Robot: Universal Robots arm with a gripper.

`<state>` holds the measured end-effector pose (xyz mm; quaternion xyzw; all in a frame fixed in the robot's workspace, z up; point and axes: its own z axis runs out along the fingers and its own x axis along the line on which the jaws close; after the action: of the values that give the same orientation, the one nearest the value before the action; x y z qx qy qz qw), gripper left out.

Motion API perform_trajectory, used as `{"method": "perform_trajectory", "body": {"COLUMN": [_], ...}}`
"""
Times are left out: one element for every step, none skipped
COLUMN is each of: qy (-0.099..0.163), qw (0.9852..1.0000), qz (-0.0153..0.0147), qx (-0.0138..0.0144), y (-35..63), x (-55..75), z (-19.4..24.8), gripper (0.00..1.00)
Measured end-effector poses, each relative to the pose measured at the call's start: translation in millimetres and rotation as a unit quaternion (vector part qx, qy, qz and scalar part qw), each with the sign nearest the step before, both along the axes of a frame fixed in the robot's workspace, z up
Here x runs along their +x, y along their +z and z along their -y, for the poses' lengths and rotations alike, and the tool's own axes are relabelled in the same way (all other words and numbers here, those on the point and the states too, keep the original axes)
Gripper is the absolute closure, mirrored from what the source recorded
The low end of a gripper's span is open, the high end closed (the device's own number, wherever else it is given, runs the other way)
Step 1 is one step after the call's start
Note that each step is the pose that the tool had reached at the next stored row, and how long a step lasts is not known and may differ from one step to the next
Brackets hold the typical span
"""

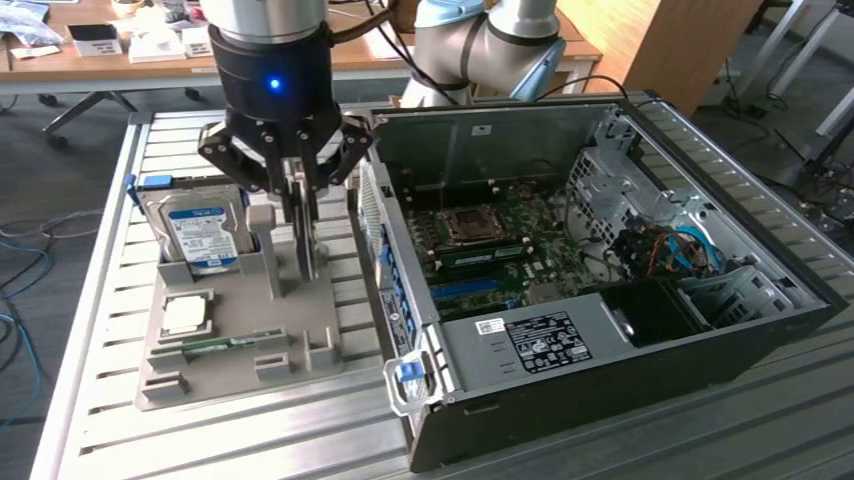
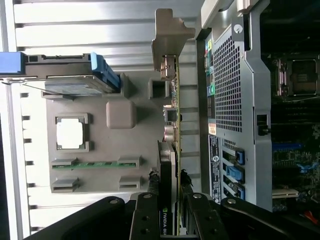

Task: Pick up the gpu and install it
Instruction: 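Pick up the gpu and move the gpu toward the slot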

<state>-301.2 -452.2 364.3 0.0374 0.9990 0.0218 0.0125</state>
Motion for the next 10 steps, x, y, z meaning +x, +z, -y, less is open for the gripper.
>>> {"method": "perform_trajectory", "body": {"qy": [0.0, 0.0, 0.0, 0.0, 0.0, 0.0, 0.0, 0.0, 0.0, 0.0], "qw": [1.0, 1.0, 1.0, 1.0, 1.0, 1.0, 1.0, 1.0, 1.0, 1.0], "qz": [0.0, 0.0, 0.0, 0.0, 0.0, 0.0, 0.0, 0.0, 0.0, 0.0], "qx": [0.0, 0.0, 0.0, 0.0, 0.0, 0.0, 0.0, 0.0, 0.0, 0.0], "y": [1.4, 2.9, 4.5, 6.2, 7.8, 9.6, 11.3, 12.9, 14.5, 16.1], "x": [0.0, 0.0, 0.0, 0.0, 0.0, 0.0, 0.0, 0.0, 0.0, 0.0], "z": [0.0, 0.0, 0.0, 0.0, 0.0, 0.0, 0.0, 0.0, 0.0, 0.0], "gripper": [0.73, 0.73, 0.73, 0.73, 0.73, 0.73, 0.73, 0.73, 0.73, 0.73]}}
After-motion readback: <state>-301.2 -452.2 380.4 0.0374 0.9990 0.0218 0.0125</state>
